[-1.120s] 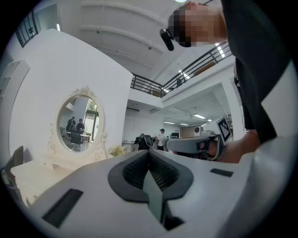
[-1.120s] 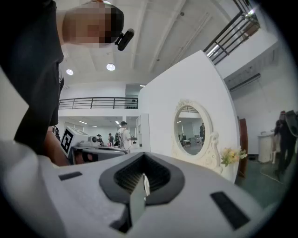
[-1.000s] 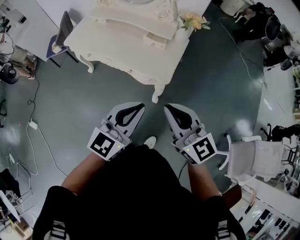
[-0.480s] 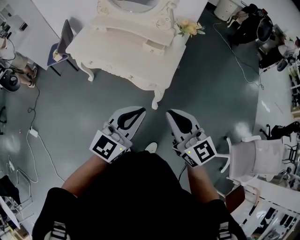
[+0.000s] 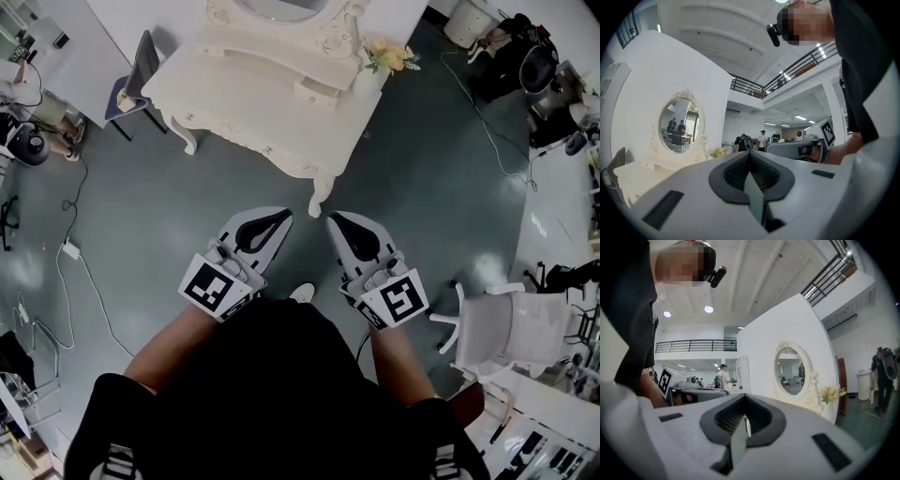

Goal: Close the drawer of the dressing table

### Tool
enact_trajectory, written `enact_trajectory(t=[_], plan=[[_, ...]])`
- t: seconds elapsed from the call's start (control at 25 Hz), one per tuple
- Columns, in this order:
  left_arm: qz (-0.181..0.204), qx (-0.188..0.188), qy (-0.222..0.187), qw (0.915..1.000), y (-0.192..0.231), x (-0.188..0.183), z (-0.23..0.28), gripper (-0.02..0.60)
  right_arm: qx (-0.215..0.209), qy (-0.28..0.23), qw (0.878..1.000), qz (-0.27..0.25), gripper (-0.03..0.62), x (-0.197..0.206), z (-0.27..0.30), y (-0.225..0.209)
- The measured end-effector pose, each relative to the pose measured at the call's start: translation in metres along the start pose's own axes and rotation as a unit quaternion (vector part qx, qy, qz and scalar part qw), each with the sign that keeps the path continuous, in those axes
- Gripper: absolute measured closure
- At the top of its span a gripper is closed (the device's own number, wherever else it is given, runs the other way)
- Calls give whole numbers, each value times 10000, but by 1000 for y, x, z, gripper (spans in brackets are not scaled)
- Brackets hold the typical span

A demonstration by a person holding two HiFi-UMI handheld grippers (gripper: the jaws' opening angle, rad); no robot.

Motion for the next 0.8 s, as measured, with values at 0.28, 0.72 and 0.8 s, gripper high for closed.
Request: enact_trajectory(t=[0.28,0.72,0.8], plan=[[-37,-116,18,9999,2,0,5,586,-146,59,9999,27,592,4,11,-5],[-49,153,-89,9998,63,-5,11,586,-29,221,9998,7,592,-4,69,-9],[-54,197,-122,9997,80,-8,12,586,7,250,9997,-4,592,-7,85,-11]])
Point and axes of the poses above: the fingertips, and each gripper's own axes: z forward along the fingers, y to its left, x out of its underside, the point moved 5 cm from there along -z, backward along the fingers, and after that the axes turned 6 degrees about y, right-handed, at the moved point
